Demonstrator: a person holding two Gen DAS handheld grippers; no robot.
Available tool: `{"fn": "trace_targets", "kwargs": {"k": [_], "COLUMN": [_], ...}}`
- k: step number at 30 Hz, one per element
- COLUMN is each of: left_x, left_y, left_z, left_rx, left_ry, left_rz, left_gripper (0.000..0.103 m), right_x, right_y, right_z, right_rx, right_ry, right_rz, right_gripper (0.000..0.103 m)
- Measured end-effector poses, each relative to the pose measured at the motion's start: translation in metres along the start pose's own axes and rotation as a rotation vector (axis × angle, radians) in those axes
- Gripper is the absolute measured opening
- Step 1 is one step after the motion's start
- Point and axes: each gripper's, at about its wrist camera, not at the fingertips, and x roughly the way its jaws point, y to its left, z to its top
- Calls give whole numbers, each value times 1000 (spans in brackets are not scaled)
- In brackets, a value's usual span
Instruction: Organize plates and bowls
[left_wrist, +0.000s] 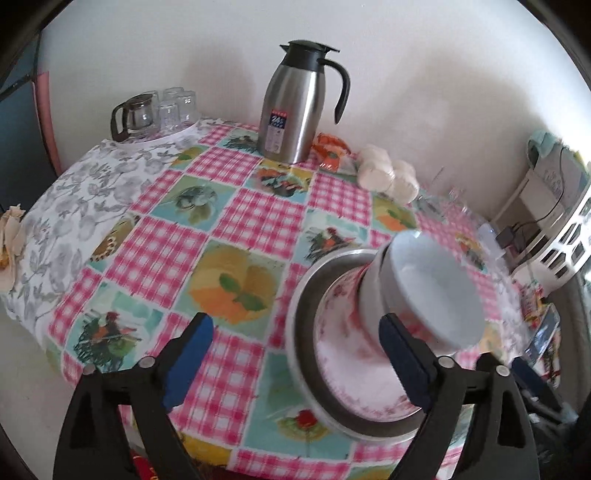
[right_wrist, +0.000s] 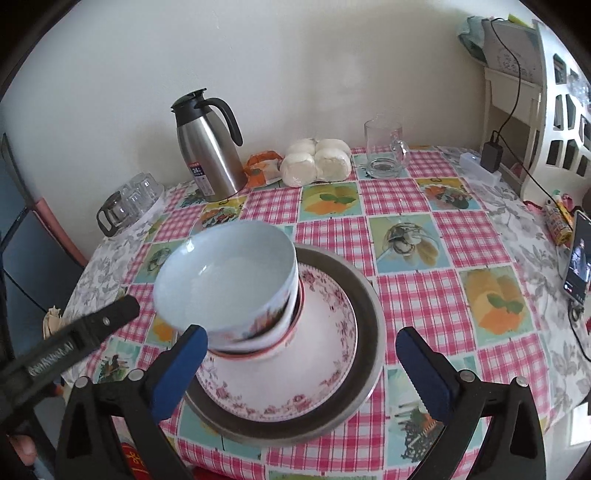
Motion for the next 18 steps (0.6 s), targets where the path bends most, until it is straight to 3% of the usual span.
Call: {"fn": "trace_targets", "kwargs": {"k": [8, 13, 18], "left_x": [5, 8, 13], "left_y": [-4, -10, -11], "left_z": [-23, -37, -46], "left_rx": [91, 136, 143], "left_ry": [72, 105, 148], "left_rz": [33, 99, 90], "left_gripper": [98, 98, 98], "right_x": [6, 14, 18], "right_y": [-7, -15, -20], "right_z": [-26, -37, -45], "right_rx": [-6, -1, 5], "right_ry": [58, 108, 138], "right_rz": [-45, -84, -96], "right_gripper": [103, 103, 103]}}
